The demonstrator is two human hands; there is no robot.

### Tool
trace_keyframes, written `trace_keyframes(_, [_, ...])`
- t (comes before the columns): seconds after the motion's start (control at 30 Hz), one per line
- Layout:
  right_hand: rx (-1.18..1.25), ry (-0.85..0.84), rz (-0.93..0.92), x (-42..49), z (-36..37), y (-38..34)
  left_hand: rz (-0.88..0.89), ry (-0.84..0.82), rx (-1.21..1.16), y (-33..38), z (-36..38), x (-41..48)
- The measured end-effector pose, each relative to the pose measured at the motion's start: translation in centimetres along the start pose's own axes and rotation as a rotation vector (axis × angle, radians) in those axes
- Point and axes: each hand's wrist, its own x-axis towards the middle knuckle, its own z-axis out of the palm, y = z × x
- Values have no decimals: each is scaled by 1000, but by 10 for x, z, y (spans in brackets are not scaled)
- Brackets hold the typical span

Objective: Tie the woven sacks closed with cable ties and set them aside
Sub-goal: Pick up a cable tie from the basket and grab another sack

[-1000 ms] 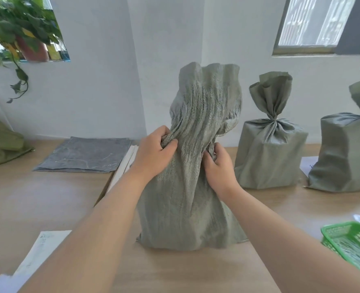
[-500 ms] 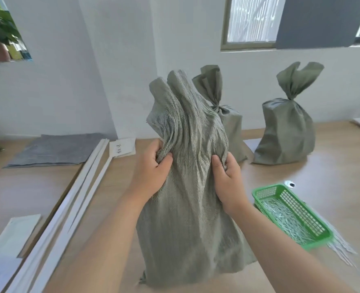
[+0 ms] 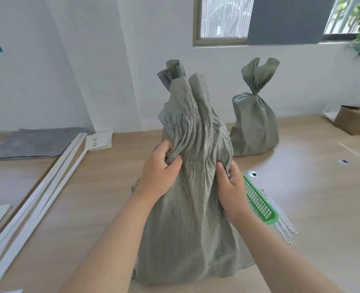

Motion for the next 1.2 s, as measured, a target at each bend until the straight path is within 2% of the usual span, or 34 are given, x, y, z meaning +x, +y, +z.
trace_keyframes(0.13, [21, 56, 9, 0, -11, 0, 25, -18, 3, 4, 14, 7])
trace_keyframes(0.27, [42, 64, 19, 1, -22, -2, -48, -64, -73, 12, 19, 6])
trace_keyframes(0.4, [63, 11, 19, 2, -38, -3, -89, -111, -97, 25, 30, 3])
trace_keyframes(0.6, [122, -118, 61, 13, -76, 5, -154, -40, -88, 52, 65, -1])
trace_keyframes(0.77, [155, -193, 99, 27, -107, 9, -298, -71, -175, 75, 102, 8])
trace_keyframes(0.93, [160, -258, 158, 33, -118, 10, -304, -293, 121, 83, 124, 12])
trace_keyframes(1.07, [328, -304, 295, 35, -121, 10, -287, -286, 155, 80, 134, 17])
trace_keyframes(1.2, [424, -282, 297, 38, -118, 11, -295, -303, 213, 77, 136, 21])
